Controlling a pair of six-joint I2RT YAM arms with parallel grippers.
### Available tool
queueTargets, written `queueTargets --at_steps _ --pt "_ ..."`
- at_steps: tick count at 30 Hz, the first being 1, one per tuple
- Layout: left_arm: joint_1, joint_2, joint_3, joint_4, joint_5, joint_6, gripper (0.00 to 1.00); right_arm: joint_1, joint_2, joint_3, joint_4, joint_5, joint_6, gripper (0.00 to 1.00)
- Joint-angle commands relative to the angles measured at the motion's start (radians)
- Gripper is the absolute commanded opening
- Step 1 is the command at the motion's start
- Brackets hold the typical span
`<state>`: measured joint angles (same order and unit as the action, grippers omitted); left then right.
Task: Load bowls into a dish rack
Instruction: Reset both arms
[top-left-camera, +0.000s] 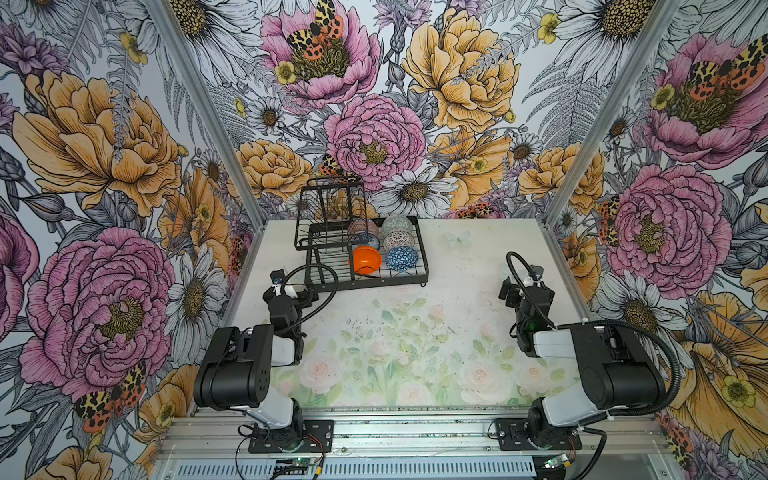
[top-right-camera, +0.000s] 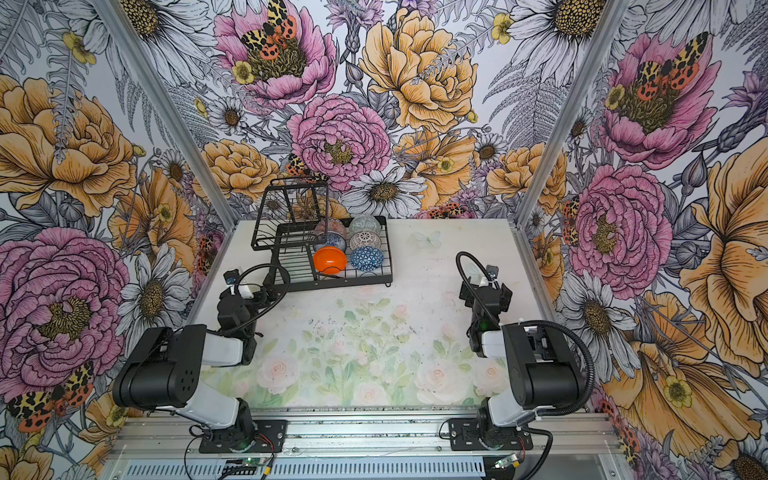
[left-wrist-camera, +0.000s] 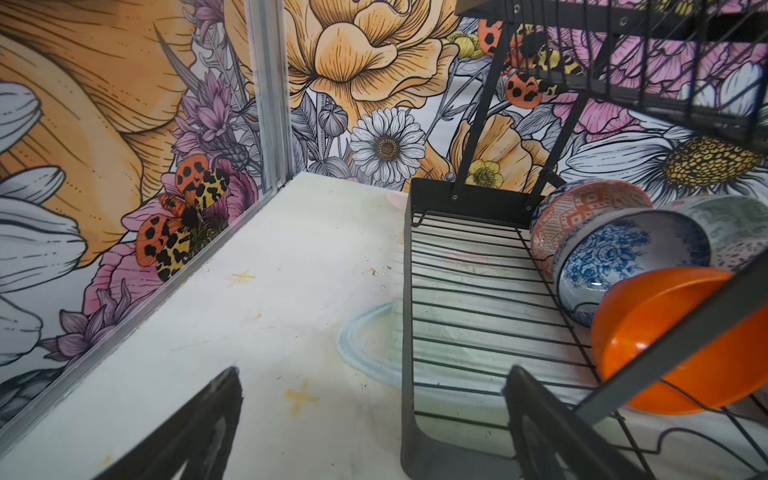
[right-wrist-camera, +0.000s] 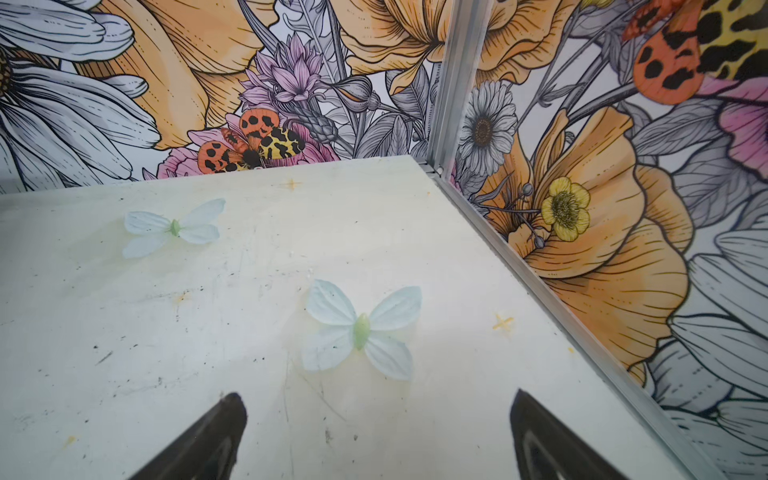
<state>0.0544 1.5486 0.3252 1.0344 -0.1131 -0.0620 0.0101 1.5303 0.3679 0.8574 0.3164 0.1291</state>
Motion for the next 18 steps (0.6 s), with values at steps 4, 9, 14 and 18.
queueTargets --at_steps 4,9,14,18 --pt "-0.003 0.001 0.052 -0.094 0.142 0.055 0.99 0.008 0.003 0.000 0.053 0.002 -0.012 0.99" --pt "-0.002 0.001 0.052 -0.097 0.143 0.056 0.99 0.008 0.003 0.000 0.055 0.003 -0.013 1.00" --pt "-0.002 0.001 0.052 -0.095 0.142 0.055 0.99 0.008 0.004 0.001 0.054 0.003 -0.014 0.99" --pt "-0.002 0.001 0.052 -0.094 0.143 0.056 0.99 0.008 0.004 0.001 0.053 0.003 -0.013 0.99"
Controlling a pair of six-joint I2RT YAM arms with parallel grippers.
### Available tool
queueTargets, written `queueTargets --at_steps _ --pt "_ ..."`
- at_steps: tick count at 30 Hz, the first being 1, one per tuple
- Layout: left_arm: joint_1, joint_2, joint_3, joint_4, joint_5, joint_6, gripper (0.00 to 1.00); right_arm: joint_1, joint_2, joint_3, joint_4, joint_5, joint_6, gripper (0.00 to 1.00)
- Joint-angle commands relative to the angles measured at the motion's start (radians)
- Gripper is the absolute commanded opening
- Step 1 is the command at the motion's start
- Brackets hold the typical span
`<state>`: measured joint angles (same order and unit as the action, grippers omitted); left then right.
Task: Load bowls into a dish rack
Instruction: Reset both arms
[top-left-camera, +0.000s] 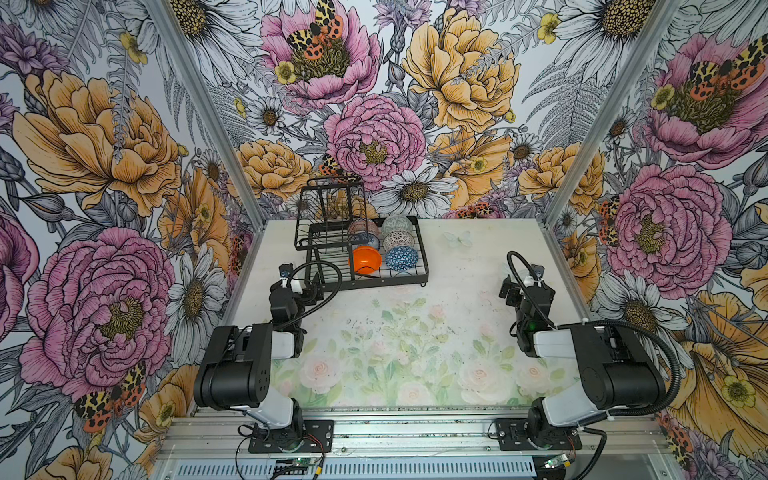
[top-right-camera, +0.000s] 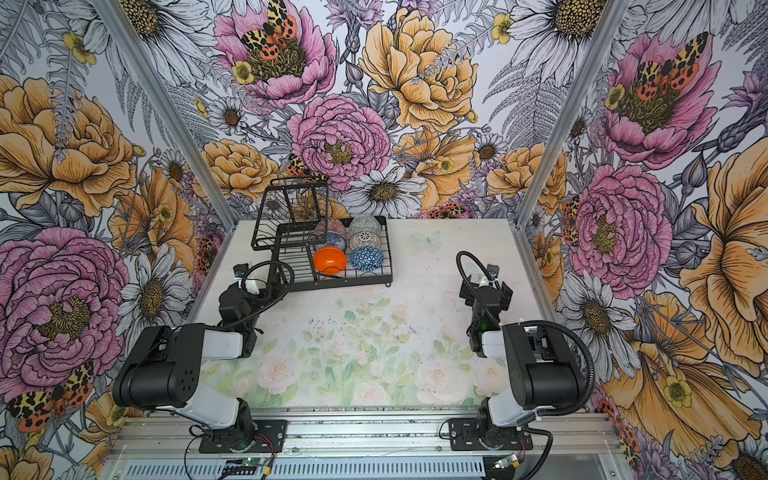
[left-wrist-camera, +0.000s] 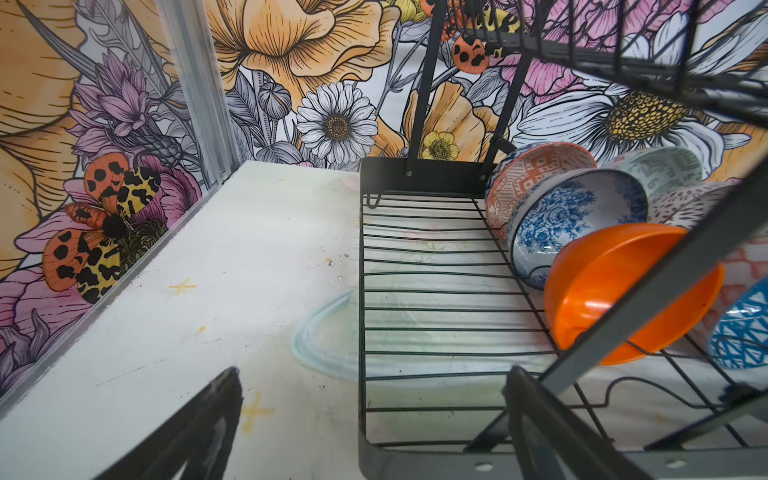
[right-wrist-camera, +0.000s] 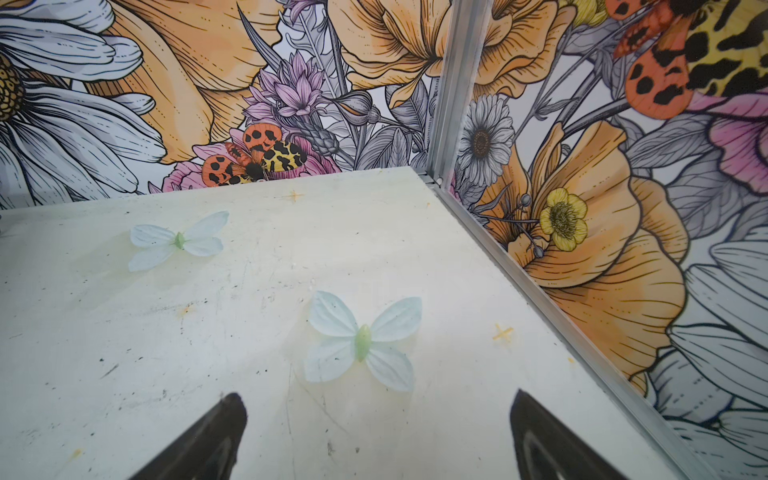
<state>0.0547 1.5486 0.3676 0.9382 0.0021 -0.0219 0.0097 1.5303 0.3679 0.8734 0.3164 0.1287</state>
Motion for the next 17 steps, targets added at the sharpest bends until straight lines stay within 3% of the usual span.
queueTargets --at_steps 1,17 --pt "-0.002 0.001 0.010 0.000 0.028 0.016 0.99 0.009 0.004 0.001 0.037 0.003 -0.012 0.99" --pt "-0.003 0.001 0.010 0.001 0.028 0.016 0.99 0.009 0.003 0.000 0.036 0.003 -0.012 1.00"
